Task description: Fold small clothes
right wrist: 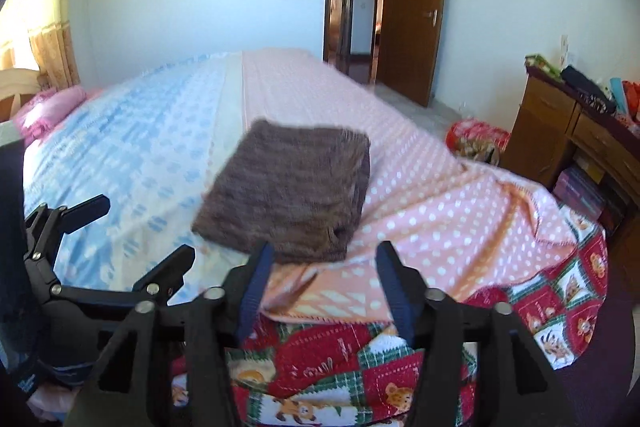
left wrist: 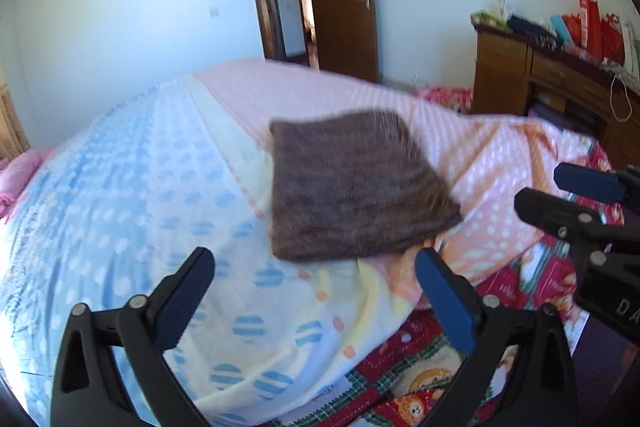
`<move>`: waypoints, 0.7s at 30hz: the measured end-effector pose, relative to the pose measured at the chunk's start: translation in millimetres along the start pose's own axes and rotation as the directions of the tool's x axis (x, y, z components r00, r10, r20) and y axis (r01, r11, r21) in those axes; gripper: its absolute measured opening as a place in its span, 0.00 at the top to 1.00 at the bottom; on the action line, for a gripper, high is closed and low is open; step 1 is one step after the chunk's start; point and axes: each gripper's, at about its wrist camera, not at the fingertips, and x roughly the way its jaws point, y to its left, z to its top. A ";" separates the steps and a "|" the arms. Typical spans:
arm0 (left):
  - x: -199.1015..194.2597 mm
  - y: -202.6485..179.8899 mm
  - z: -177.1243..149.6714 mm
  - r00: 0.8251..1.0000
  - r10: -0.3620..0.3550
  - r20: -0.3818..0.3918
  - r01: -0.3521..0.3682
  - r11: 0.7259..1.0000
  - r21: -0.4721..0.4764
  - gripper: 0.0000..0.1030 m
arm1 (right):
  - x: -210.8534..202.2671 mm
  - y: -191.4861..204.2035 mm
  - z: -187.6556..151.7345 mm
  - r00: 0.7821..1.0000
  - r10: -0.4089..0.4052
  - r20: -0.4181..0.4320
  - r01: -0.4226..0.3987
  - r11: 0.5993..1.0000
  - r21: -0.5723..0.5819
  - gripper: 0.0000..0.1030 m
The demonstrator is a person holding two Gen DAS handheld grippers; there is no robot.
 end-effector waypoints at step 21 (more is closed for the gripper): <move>-30.6 41.0 58.7 0.977 0.073 0.202 -0.045 0.990 -0.137 0.00 | -24.4 15.7 49.3 0.956 -0.059 0.289 0.037 0.996 0.081 0.31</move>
